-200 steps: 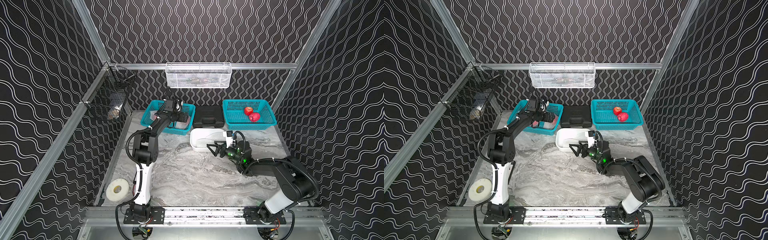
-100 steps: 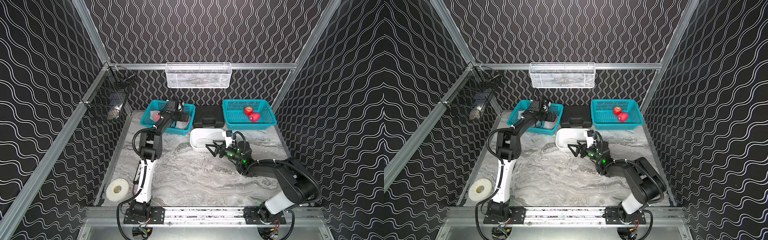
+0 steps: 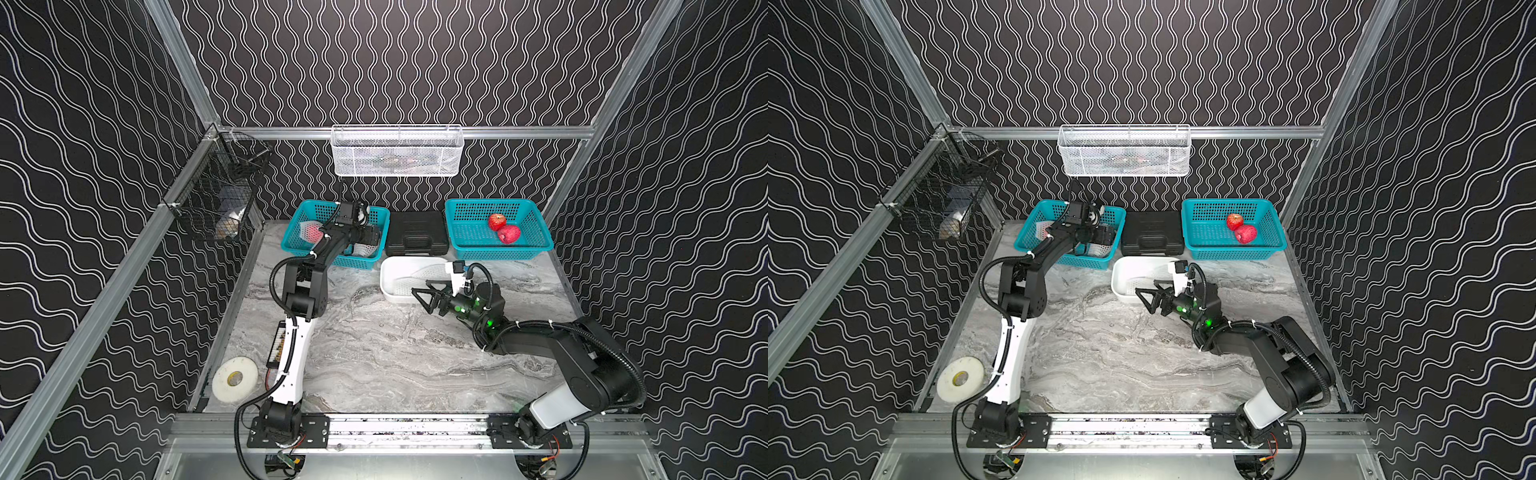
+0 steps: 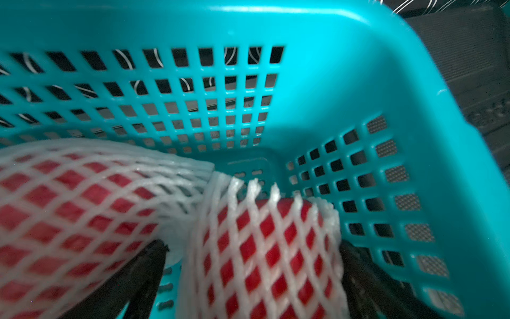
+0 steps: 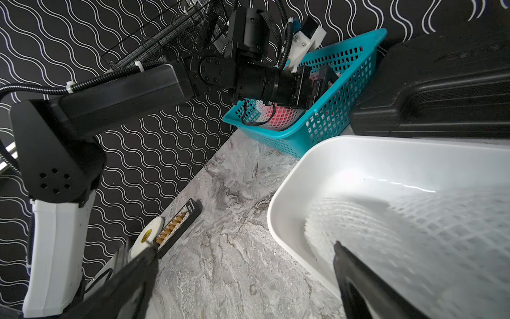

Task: Remove foam nets from apples
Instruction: Pick up the apple from the basket.

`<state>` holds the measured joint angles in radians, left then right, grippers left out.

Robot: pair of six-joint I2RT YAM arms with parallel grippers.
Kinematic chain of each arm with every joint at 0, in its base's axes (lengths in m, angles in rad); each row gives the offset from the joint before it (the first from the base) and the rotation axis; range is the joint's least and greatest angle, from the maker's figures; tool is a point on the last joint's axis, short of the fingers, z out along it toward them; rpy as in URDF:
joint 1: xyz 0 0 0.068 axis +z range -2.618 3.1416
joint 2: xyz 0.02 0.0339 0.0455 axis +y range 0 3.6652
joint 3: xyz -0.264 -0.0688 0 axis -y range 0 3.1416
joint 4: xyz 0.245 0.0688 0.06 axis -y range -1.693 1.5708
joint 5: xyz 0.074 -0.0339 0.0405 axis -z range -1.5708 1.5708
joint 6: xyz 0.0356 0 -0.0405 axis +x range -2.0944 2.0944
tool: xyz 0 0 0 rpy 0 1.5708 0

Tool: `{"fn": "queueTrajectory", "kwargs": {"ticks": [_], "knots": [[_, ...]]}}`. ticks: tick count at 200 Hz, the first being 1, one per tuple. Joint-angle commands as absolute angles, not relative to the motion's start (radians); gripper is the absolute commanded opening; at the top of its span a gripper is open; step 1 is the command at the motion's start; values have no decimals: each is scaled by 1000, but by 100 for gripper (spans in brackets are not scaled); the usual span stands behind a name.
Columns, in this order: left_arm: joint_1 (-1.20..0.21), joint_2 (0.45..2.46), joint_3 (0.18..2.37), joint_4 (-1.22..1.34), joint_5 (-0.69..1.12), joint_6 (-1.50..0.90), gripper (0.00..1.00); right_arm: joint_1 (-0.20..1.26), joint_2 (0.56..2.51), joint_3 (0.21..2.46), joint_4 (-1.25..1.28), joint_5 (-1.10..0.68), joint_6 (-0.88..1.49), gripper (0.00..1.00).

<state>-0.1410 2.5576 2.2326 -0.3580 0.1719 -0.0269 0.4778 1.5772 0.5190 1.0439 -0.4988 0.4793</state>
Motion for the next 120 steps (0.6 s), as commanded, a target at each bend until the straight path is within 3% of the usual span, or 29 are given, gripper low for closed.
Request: {"fn": "queueTrajectory", "kwargs": {"ticks": [1, 95, 120], "knots": [[-139, 2579, 2248, -376, 144, -1, 97, 480, 1579, 525, 1080, -508, 497, 100], [-140, 2561, 2196, -303, 157, -21, 99, 480, 1581, 529, 1069, -507, 499, 100], [-140, 2564, 2204, -314, 156, -9, 94, 479, 1573, 530, 1060, -502, 494, 100]]}}
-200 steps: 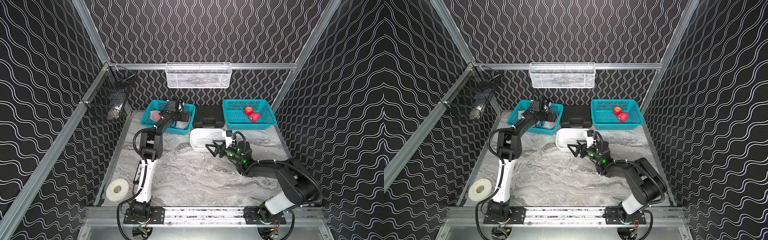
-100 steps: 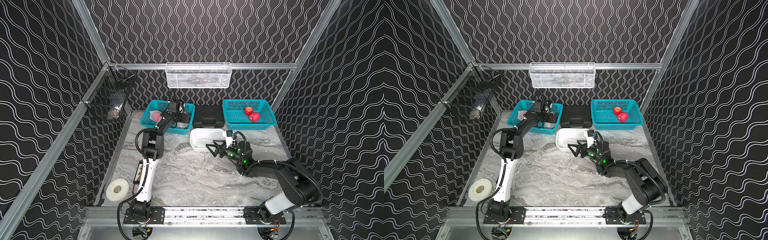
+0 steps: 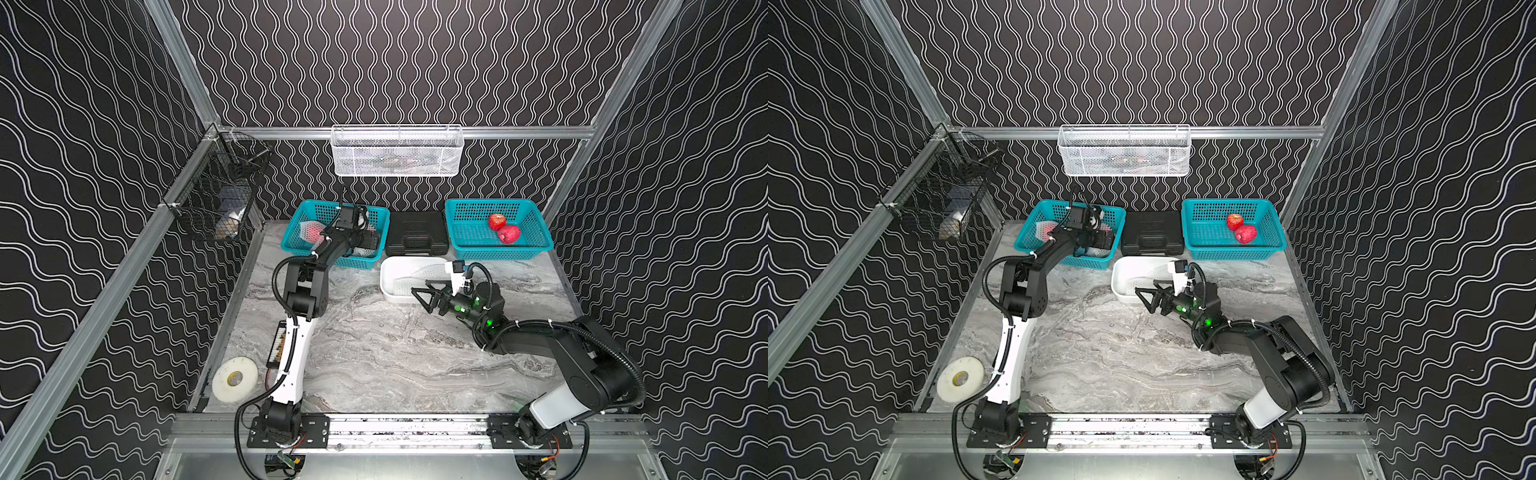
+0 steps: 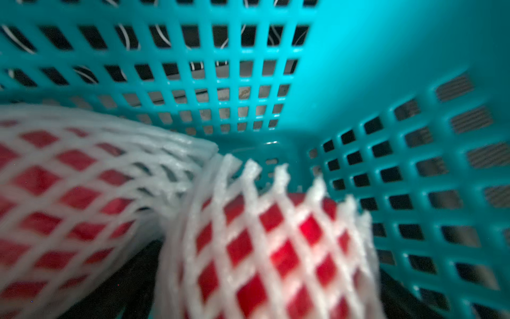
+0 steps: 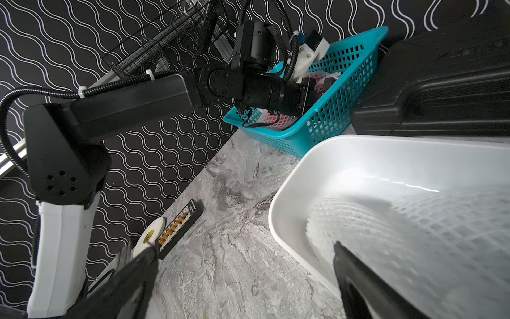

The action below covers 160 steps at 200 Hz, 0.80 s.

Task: Remove foam nets from apples
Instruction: Pick up the apple from the basket.

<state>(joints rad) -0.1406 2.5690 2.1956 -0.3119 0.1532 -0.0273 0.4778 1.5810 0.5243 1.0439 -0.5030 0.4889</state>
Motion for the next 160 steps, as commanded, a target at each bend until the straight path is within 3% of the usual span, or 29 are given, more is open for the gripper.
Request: {"fn": "queueTrajectory", "kwargs": {"ticks": [1, 69, 160], "knots": [[-140, 2564, 2202, -313, 157, -9, 93, 480, 1573, 531, 1059, -502, 493, 100], [-138, 2471, 2082, -227, 157, -1, 81, 480, 1575, 535, 1040, -486, 489, 100], [-138, 2277, 1889, -140, 176, -3, 77, 479, 1556, 532, 1015, -465, 473, 100]]}}
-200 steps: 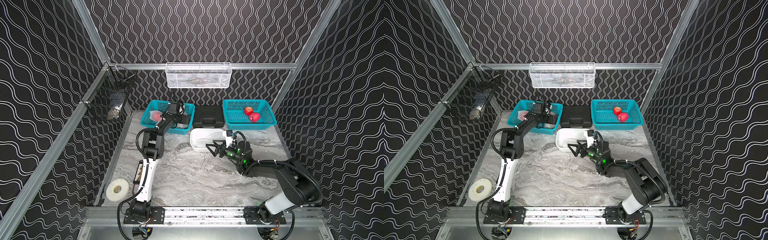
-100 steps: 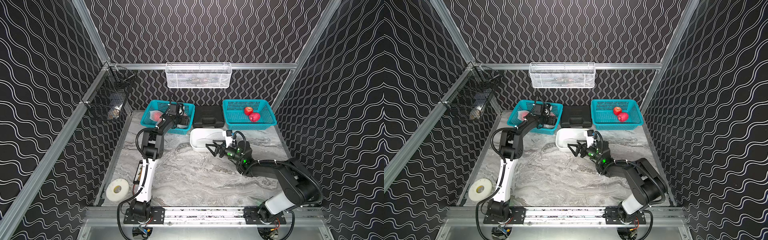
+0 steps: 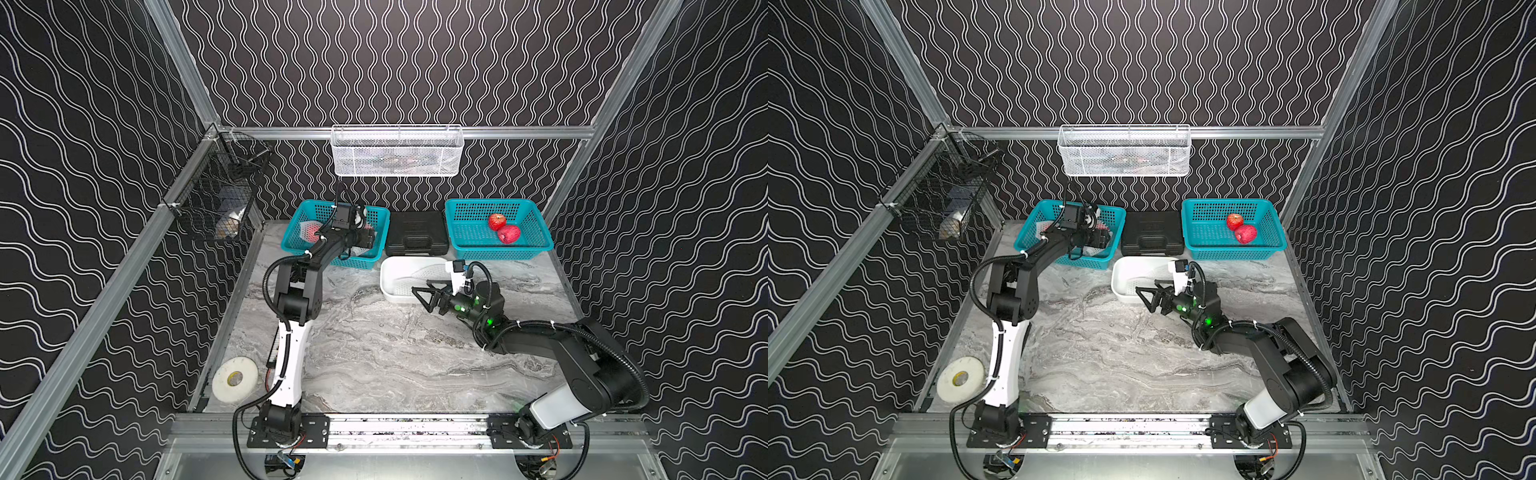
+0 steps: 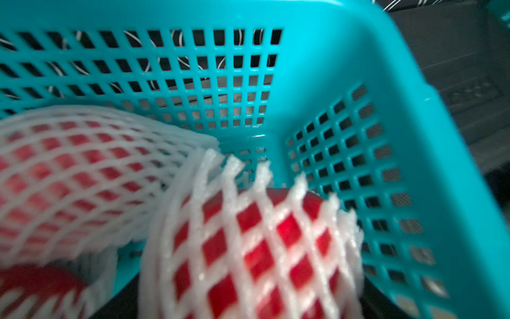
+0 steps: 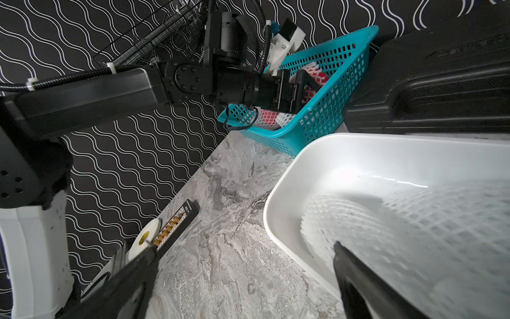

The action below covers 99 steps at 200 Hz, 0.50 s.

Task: Remove foam nets from apples
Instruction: Pick up the apple from the basket.

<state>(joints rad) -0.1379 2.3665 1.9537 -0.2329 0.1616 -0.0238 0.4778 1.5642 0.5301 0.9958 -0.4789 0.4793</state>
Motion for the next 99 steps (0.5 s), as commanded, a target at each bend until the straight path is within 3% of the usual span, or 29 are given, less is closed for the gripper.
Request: {"fn": "queueTrajectory", "kwargs": {"ticks": [1, 61, 99], "knots": [[-138, 2275, 1886, -138, 176, -2, 77, 480, 1556, 532, 1016, -465, 474, 100], [-138, 2061, 1670, -81, 188, -32, 77, 480, 1552, 528, 1024, -460, 476, 100], [-151, 1821, 1385, 77, 273, -149, 77, 479, 1509, 509, 1008, -428, 455, 100]]}}
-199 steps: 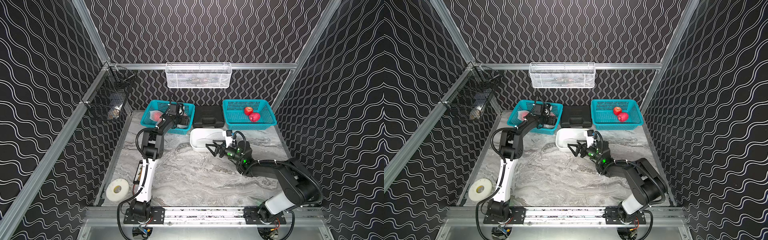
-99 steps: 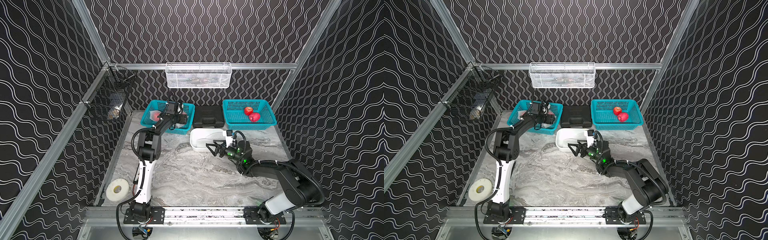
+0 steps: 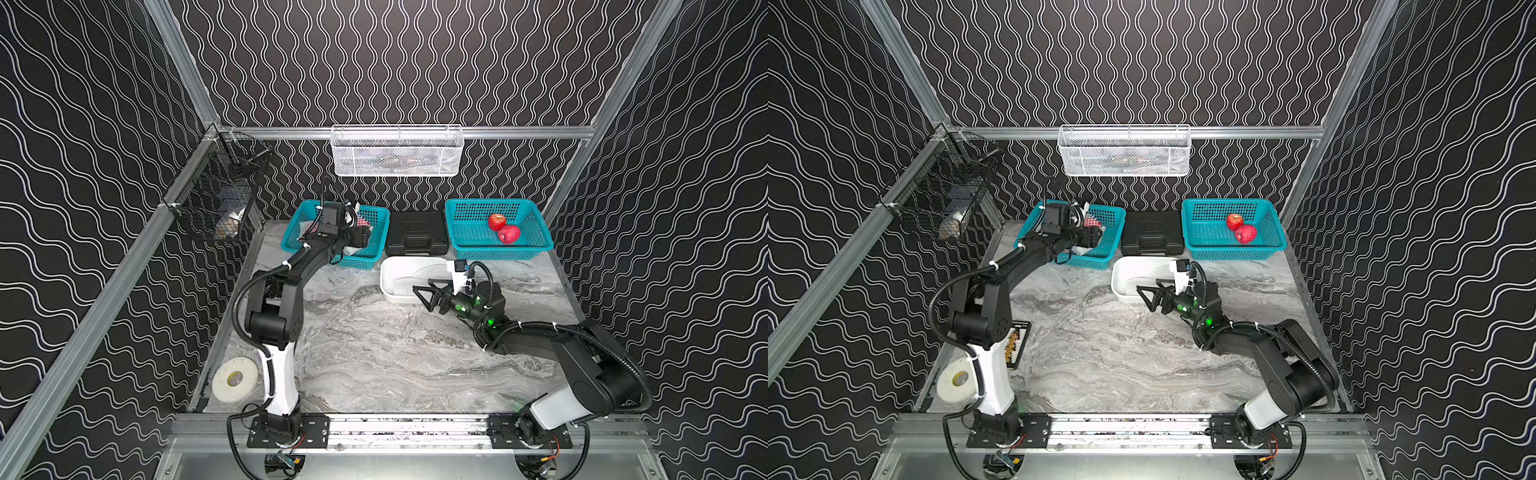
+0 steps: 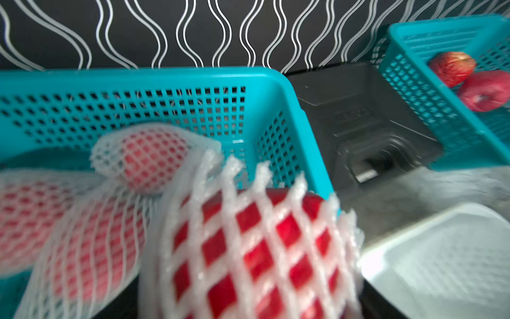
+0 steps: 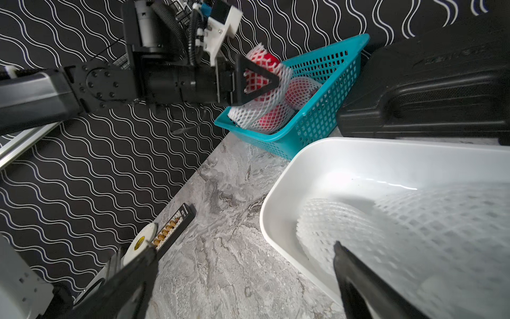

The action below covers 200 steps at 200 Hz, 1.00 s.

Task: Remove foam nets from apples
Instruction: Pick up the apple from the basket, then place the apple at the center of the board.

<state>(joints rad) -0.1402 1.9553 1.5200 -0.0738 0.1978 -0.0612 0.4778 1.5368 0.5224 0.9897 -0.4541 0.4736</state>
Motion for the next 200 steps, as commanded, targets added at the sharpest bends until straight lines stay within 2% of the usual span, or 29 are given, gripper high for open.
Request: {"fn": "queueTrajectory", "kwargs": {"ticks": [1, 37, 89, 120, 147, 200], "knots": [[-152, 1812, 1376, 81, 274, -152, 77, 480, 1508, 508, 1009, -427, 455, 100], [-269, 1565, 1124, 113, 182, -212, 78, 479, 1448, 468, 1018, -363, 439, 100], [-566, 1405, 990, -118, 43, -188, 77, 480, 1288, 367, 1025, -168, 396, 100], [-753, 1425, 957, -231, 31, -111, 77, 479, 1203, 327, 980, -23, 354, 100], [-839, 1497, 962, -261, 52, -54, 77, 480, 1174, 305, 953, 87, 348, 100], [-869, 1653, 971, -151, 24, -4, 79, 480, 1207, 297, 965, 114, 356, 100]]}}
